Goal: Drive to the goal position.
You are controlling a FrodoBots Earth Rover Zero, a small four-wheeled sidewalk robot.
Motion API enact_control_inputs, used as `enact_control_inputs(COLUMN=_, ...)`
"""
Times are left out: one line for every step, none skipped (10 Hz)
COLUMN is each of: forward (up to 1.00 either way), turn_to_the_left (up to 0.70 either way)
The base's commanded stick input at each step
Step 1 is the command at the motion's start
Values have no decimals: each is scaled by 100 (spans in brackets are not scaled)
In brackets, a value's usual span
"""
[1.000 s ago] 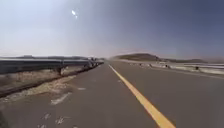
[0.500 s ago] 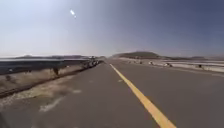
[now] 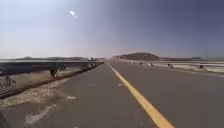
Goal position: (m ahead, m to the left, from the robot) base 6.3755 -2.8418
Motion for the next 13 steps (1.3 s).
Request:
enact_control_inputs(forward=50, turn_to_the_left=0)
enact_control_inputs(forward=50, turn_to_the_left=0)
enact_control_inputs(forward=50, turn_to_the_left=0)
enact_control_inputs(forward=50, turn_to_the_left=0)
enact_control_inputs(forward=50, turn_to_the_left=0)
enact_control_inputs(forward=50, turn_to_the_left=0)
enact_control_inputs(forward=50, turn_to_the_left=0)
enact_control_inputs(forward=50, turn_to_the_left=0)
enact_control_inputs(forward=50, turn_to_the_left=0)
enact_control_inputs(forward=50, turn_to_the_left=0)
enact_control_inputs(forward=50, turn_to_the_left=0)
enact_control_inputs(forward=50, turn_to_the_left=0)
enact_control_inputs(forward=50, turn_to_the_left=0)
